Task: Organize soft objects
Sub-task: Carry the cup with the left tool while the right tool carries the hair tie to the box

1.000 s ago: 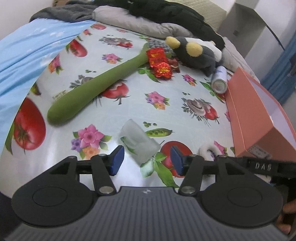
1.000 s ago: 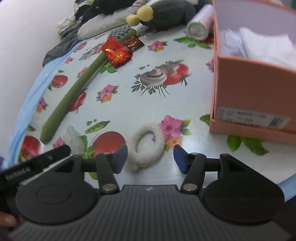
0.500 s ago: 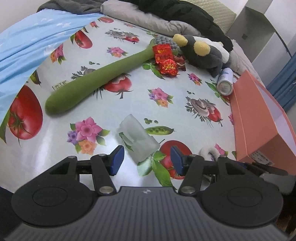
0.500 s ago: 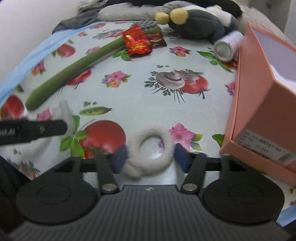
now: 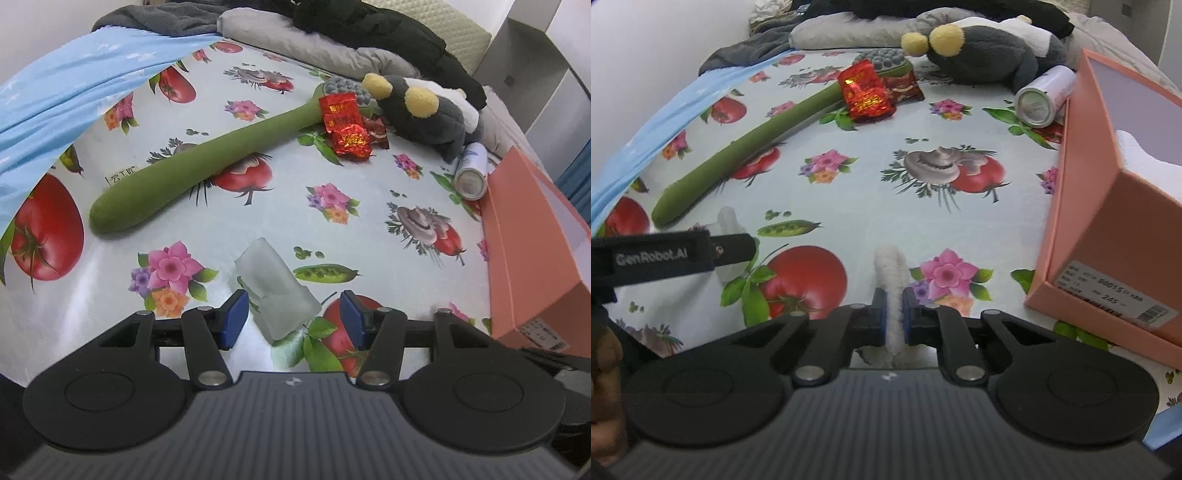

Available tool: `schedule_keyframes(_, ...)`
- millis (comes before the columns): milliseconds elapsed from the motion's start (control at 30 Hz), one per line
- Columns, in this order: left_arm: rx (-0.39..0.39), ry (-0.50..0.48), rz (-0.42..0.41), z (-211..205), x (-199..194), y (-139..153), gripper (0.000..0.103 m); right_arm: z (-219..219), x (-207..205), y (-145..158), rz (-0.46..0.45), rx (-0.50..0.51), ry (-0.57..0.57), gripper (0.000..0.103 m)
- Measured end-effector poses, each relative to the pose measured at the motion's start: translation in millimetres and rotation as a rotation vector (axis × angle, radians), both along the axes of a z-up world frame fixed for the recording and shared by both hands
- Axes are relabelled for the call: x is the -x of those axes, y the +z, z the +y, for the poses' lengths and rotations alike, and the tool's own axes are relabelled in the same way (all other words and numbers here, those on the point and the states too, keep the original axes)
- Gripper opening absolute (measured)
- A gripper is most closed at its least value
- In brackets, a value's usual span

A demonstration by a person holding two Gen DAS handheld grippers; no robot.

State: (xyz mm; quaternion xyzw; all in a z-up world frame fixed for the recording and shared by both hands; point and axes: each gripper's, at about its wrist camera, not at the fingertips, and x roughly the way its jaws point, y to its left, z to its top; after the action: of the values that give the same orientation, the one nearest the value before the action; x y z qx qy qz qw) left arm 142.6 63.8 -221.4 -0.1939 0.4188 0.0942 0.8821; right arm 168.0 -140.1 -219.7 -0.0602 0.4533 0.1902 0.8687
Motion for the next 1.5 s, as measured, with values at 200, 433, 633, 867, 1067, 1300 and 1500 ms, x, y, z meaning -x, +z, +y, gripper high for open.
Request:
schedule_keyframes(200, -0.013, -0.013, 0.009, 0, -3, -8, 0.036, -7, -3, 0, -0.004, -0.011, -0.017, 0.012)
schedule_keyframes(433, -0.027, -0.047, -0.019, -4, -1, -1, 0.02, -14, -2, 7, -0.014, -0.042, -0.034, 0.012)
schedule_keyframes(633, -0.015, -0.063, -0.059, -7, 5, 21, 0.019, -20, 0, 29, -0.053, -0.076, -0.044, 0.012)
schedule_keyframes(867, -0.025, -0.096, -0.158, -15, 20, 73, 0.02, -26, 10, 70, -0.132, -0.127, -0.043, 0.012)
schedule_keyframes(1067, -0.028, -0.128, -0.243, -23, 36, 119, 0.02, -35, 25, 110, -0.204, -0.176, -0.05, 0.012)
schedule_keyframes(1300, -0.028, -0.177, -0.325, -38, 55, 160, 0.02, -42, 47, 151, -0.284, -0.223, -0.046, 0.012)
schedule_keyframes(1500, -0.032, -0.235, -0.388, -59, 68, 190, 0.02, -53, 59, 179, -0.351, -0.245, -0.054, 0.012)
